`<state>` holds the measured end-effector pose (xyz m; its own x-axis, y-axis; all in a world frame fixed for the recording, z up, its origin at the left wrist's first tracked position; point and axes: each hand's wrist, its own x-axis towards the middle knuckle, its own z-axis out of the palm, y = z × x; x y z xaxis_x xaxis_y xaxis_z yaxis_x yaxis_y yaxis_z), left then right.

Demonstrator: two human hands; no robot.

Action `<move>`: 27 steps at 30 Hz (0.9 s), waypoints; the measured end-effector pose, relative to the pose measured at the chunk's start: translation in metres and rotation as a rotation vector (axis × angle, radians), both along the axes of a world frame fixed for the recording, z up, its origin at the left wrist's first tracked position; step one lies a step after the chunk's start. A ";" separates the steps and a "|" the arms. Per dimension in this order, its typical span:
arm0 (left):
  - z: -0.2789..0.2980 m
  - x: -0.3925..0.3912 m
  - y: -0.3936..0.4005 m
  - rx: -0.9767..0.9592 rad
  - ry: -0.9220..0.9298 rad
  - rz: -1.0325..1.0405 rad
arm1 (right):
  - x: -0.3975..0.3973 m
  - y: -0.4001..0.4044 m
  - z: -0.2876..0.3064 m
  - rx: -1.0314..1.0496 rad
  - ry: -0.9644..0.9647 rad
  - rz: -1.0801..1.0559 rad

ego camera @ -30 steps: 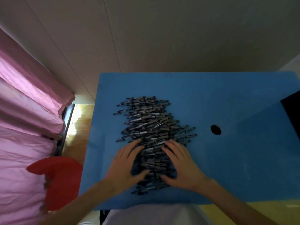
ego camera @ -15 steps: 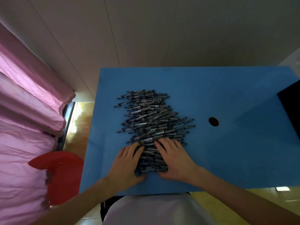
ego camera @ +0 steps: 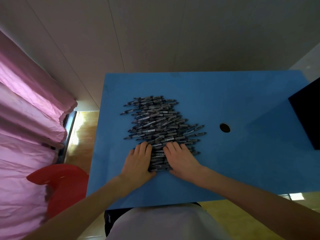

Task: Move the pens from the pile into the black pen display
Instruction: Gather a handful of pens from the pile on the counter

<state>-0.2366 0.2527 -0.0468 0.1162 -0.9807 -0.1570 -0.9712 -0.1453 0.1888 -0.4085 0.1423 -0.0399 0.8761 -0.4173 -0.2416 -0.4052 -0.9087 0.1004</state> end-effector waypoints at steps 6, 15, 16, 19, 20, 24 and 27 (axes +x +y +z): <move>0.006 0.001 -0.011 0.042 0.017 -0.011 | 0.006 0.004 -0.005 -0.053 -0.001 -0.024; 0.003 0.005 -0.009 -0.022 -0.018 -0.042 | 0.001 -0.009 -0.007 0.000 -0.207 0.007; 0.005 0.005 -0.010 -0.018 -0.011 -0.041 | 0.002 -0.011 -0.006 -0.005 -0.211 0.011; 0.010 0.004 -0.014 0.005 0.006 -0.044 | 0.002 -0.018 0.000 0.013 -0.204 0.004; 0.013 0.005 -0.016 0.001 0.009 -0.046 | 0.003 -0.020 0.002 0.031 -0.204 0.000; 0.029 0.012 -0.030 -0.053 -0.009 -0.060 | 0.008 -0.033 0.016 0.084 -0.231 -0.078; 0.039 0.019 -0.048 -0.054 -0.050 -0.080 | 0.015 -0.046 0.030 0.103 -0.223 -0.123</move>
<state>-0.2173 0.2046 -0.0081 0.0431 -0.9941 -0.0993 -0.9877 -0.0573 0.1453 -0.3934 0.0962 -0.0096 0.8565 -0.5073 -0.0949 -0.5150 -0.8519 -0.0947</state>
